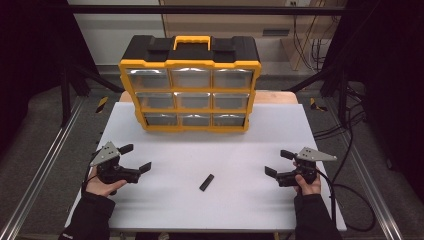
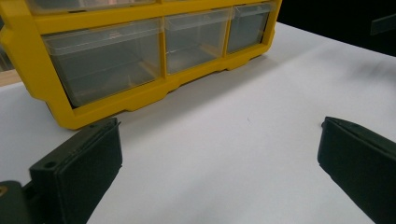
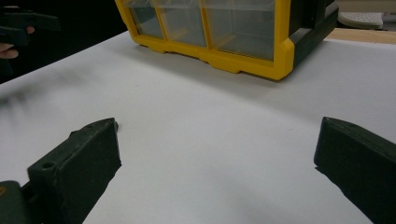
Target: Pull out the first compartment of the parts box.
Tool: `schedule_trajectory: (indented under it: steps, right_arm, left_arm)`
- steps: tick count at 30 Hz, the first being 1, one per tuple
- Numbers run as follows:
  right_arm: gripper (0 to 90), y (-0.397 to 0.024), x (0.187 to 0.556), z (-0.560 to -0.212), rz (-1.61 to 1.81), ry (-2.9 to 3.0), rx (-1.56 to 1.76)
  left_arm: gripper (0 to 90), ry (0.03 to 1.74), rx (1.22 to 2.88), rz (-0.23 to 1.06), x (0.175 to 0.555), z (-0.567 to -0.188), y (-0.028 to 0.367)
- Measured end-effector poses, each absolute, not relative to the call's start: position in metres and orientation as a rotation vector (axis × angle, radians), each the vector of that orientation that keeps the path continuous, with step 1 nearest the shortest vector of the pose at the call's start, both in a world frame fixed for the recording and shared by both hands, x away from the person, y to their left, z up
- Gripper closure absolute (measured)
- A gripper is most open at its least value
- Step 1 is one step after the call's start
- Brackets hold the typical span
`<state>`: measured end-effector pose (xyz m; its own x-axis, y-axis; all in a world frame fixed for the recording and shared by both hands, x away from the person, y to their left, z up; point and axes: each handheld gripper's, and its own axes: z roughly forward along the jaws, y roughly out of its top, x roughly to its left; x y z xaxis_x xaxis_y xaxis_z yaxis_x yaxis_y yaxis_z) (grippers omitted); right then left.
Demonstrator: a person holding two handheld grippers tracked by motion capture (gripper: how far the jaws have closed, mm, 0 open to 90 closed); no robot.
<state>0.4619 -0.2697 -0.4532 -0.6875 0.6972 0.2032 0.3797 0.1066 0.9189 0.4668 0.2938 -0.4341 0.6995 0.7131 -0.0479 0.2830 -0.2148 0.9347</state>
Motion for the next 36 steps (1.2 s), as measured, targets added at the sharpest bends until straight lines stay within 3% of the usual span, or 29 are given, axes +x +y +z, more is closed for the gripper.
schedule_trajectory:
  steps: [36]
  right_arm:
    - [1.1,-0.269,0.462,-0.453,1.591,2.12,1.058]
  left_arm:
    - [0.0,0.779,1.785,0.518,0.468,-0.414,0.286]
